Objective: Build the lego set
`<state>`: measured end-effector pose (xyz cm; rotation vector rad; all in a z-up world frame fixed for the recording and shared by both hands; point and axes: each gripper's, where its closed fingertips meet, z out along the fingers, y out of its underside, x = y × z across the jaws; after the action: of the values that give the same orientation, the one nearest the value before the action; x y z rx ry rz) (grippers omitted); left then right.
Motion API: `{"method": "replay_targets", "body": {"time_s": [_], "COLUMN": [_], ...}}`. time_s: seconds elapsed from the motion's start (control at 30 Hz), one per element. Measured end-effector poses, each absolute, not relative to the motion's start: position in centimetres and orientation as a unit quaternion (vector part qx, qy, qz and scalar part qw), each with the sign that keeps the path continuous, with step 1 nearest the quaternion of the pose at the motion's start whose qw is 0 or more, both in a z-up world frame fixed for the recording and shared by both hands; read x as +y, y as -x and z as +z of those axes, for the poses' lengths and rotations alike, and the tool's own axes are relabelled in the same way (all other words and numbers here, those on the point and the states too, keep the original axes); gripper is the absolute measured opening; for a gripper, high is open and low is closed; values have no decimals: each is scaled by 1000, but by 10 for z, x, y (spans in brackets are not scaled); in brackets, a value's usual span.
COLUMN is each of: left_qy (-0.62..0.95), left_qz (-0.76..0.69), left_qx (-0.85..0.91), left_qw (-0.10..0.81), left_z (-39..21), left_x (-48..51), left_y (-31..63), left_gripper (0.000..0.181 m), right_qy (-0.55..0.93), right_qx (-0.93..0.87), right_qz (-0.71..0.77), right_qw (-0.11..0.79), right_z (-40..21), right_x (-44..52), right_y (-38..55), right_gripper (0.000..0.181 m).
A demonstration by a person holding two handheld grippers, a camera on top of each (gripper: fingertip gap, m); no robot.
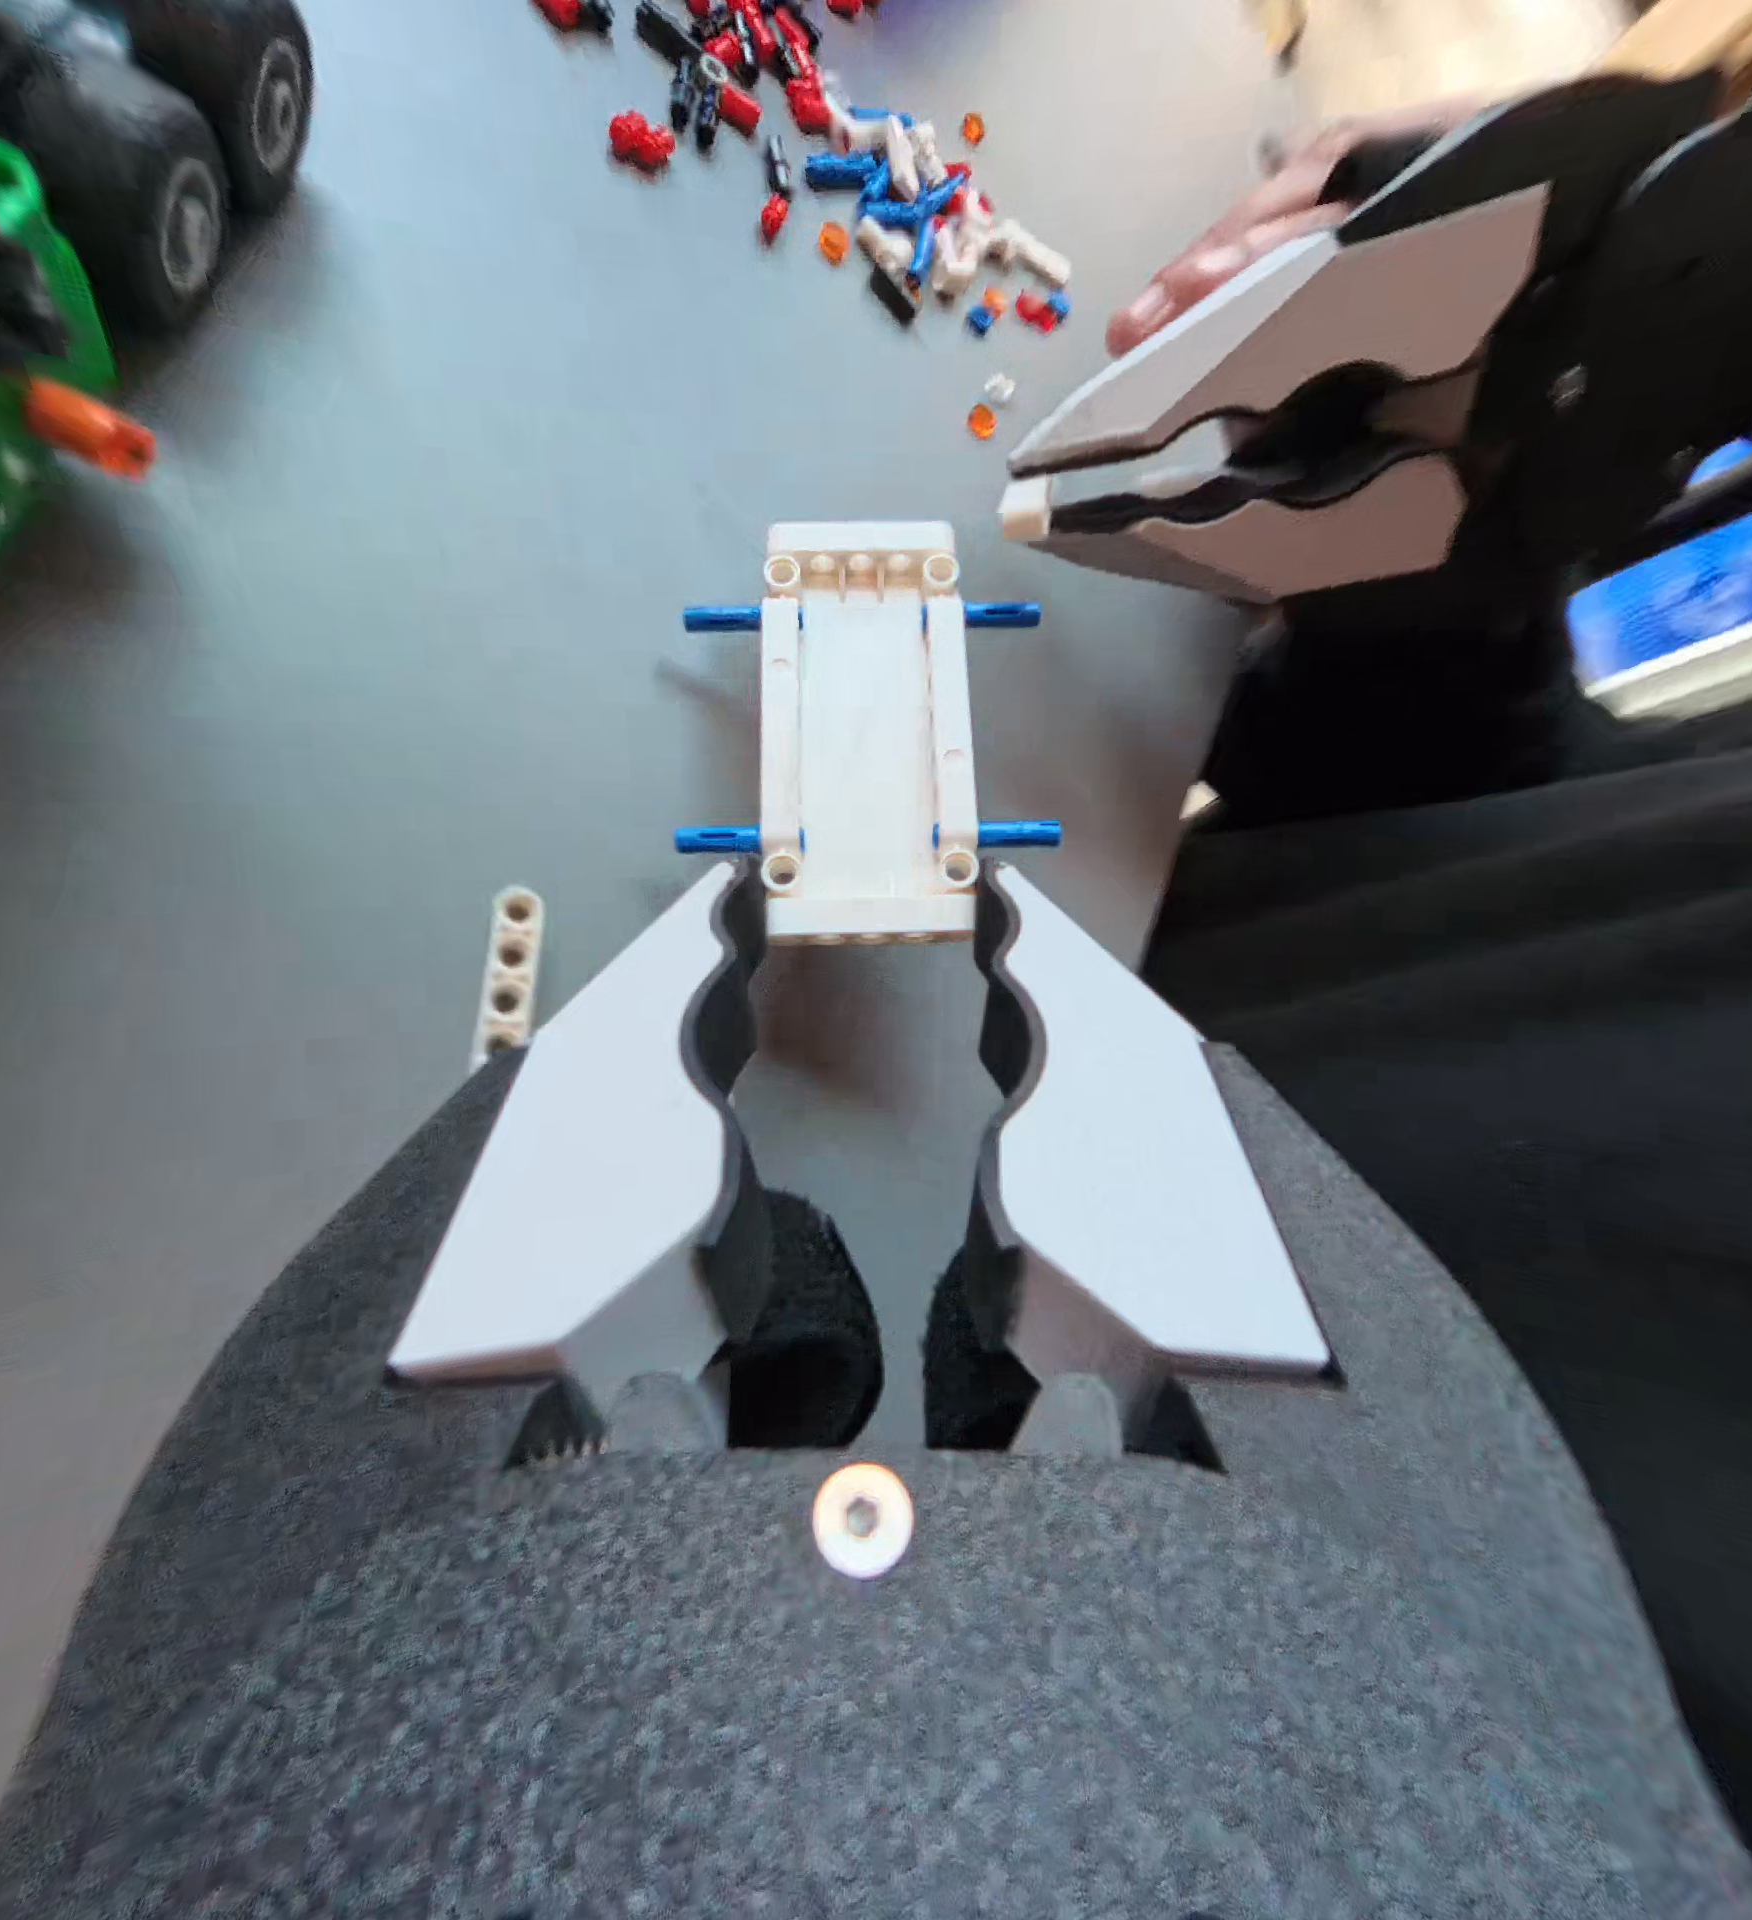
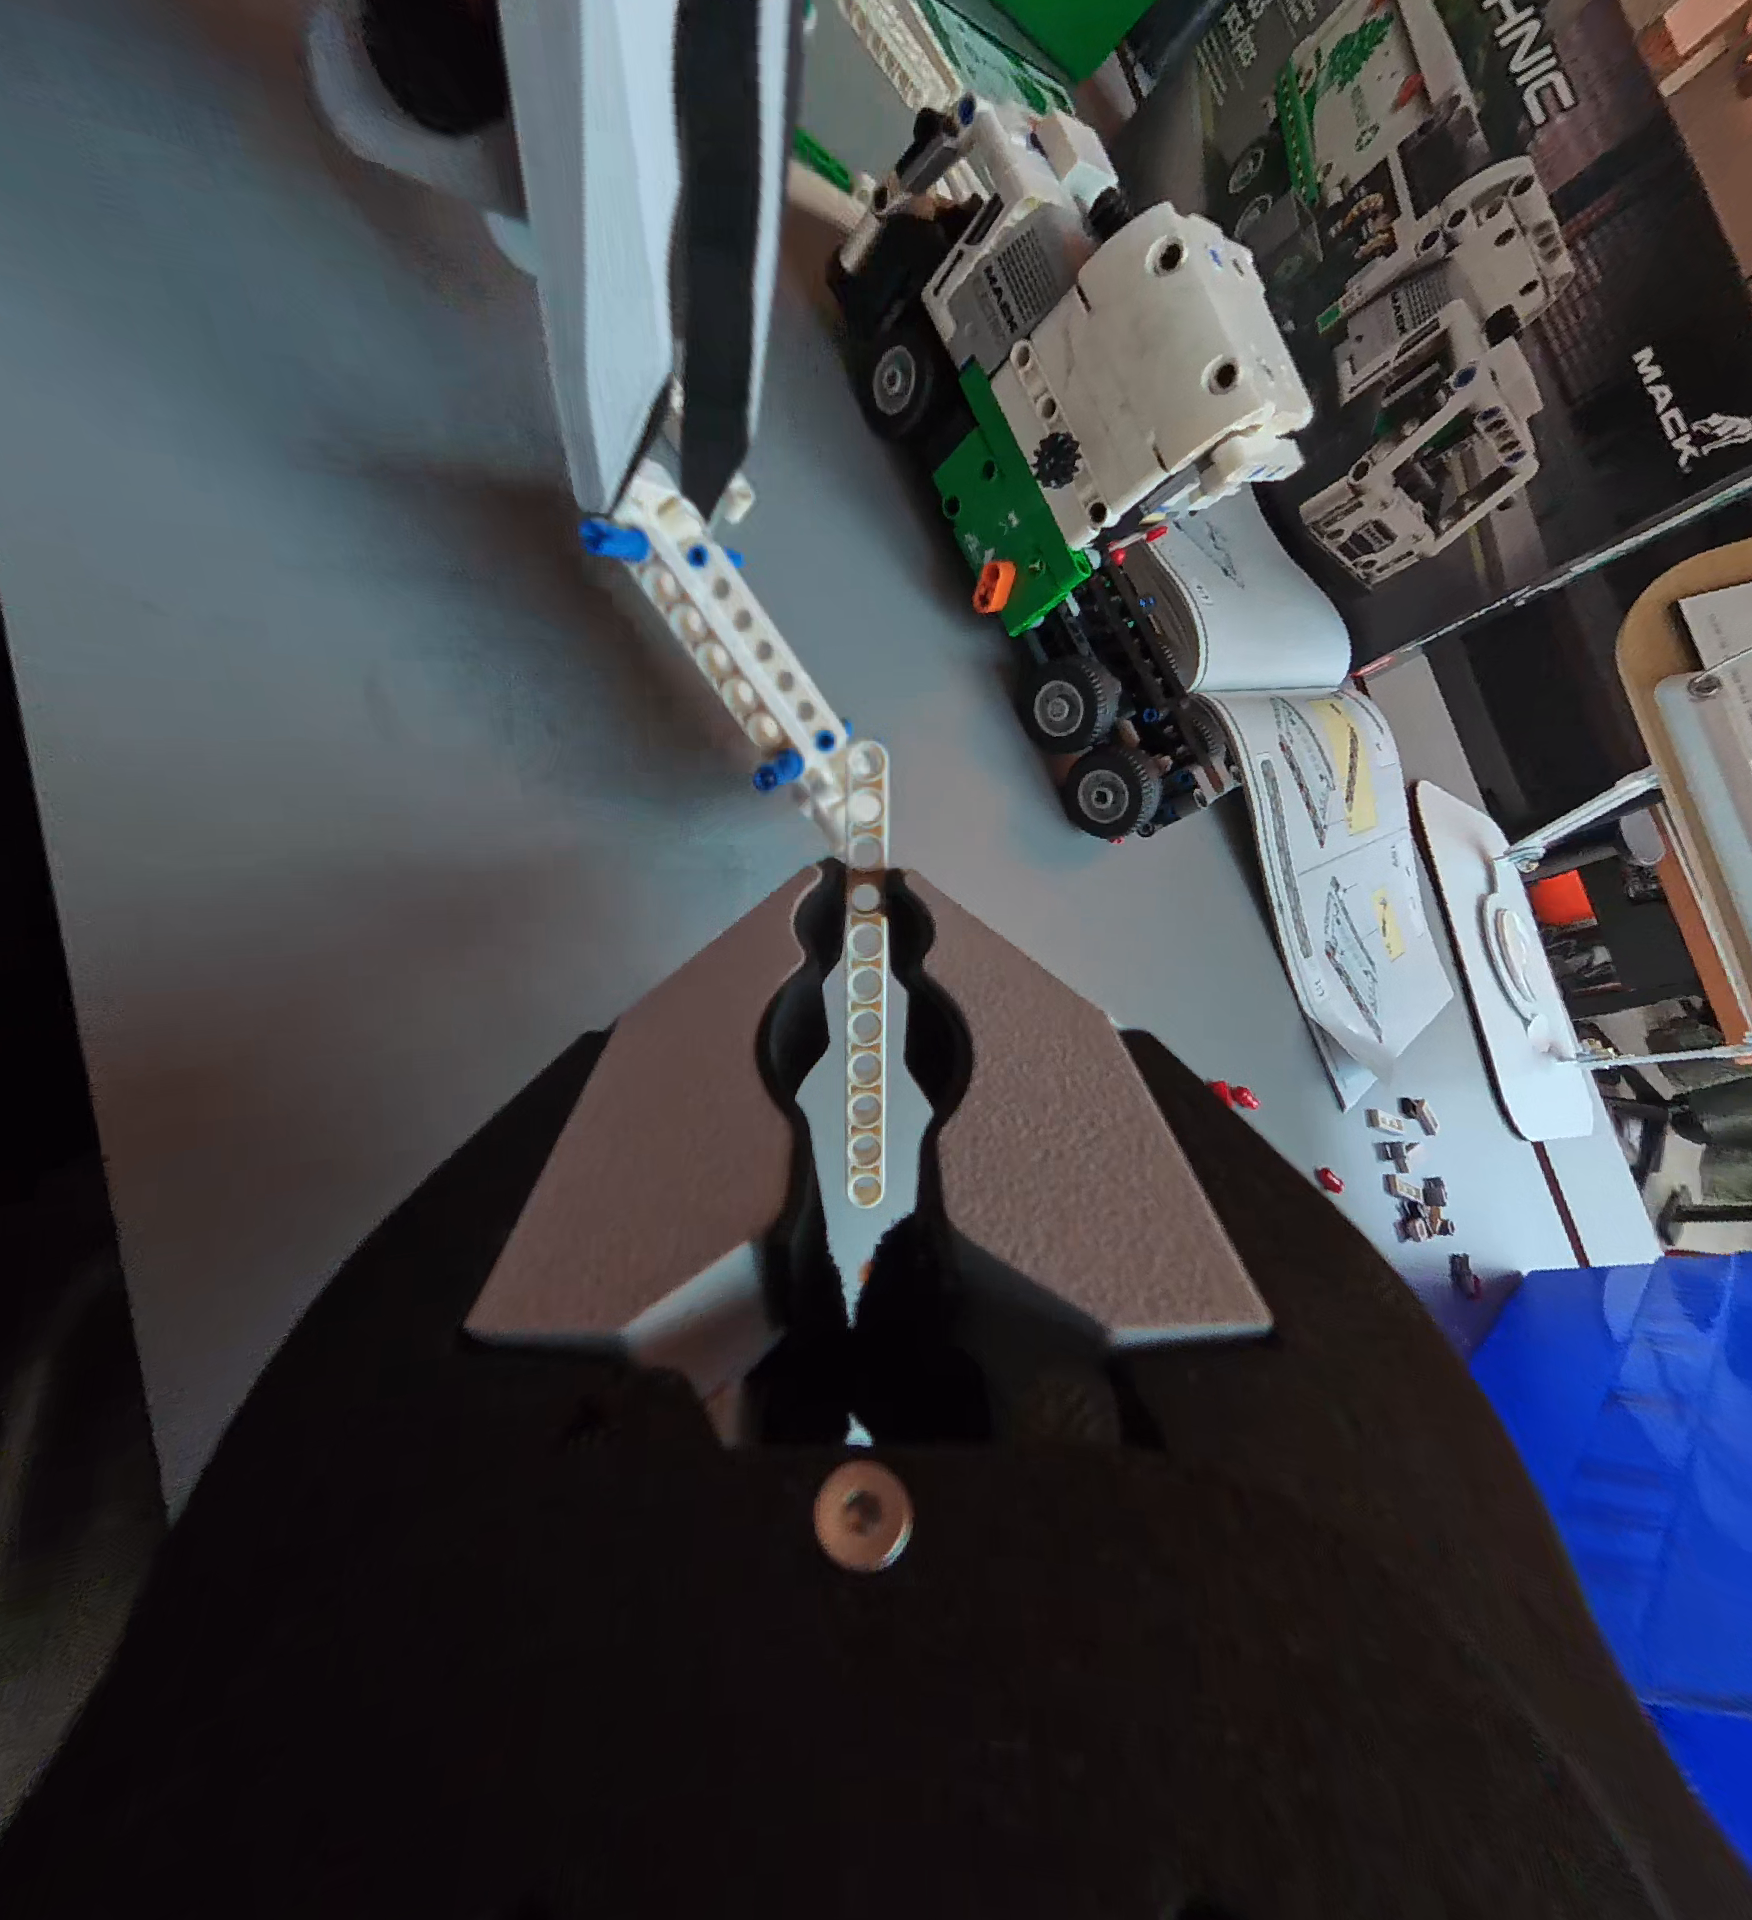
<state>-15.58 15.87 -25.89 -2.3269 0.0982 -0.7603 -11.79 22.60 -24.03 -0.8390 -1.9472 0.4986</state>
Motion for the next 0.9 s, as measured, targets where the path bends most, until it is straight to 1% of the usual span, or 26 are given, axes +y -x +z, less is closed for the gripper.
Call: {"method": "replay_targets", "body": {"time_s": [0.17,0.3,0.4,0.5,0.67,0.9], "left_qy": [778,744,784,846,902,920], "left_qz": [-512,-542,-468,-342,-183,-94], "left_qx": [-106,-164,-168,-126,-28,20], "left_qw": [347,355,373,388,389,380], "left_z": [-228,-234,-247,-259,-272,-283], "left_x": [133,123,122,124,128,128], "left_y": [132,135,153,168,174,168], "left_gripper": [39,39,39,39,39,39], "right_qy": [345,334,345,331,325,344], "right_qx": [-772,-772,-786,-809,-831,-822], "right_qz": [263,270,288,281,245,250], "right_qw": [464,469,425,396,379,378], "right_z": [-220,-212,-221,-236,-259,-257], "right_x": [215,211,205,189,182,194], "right_y": [115,112,107,109,114,112], "right_gripper": [6,6,6,6,6,6]}}
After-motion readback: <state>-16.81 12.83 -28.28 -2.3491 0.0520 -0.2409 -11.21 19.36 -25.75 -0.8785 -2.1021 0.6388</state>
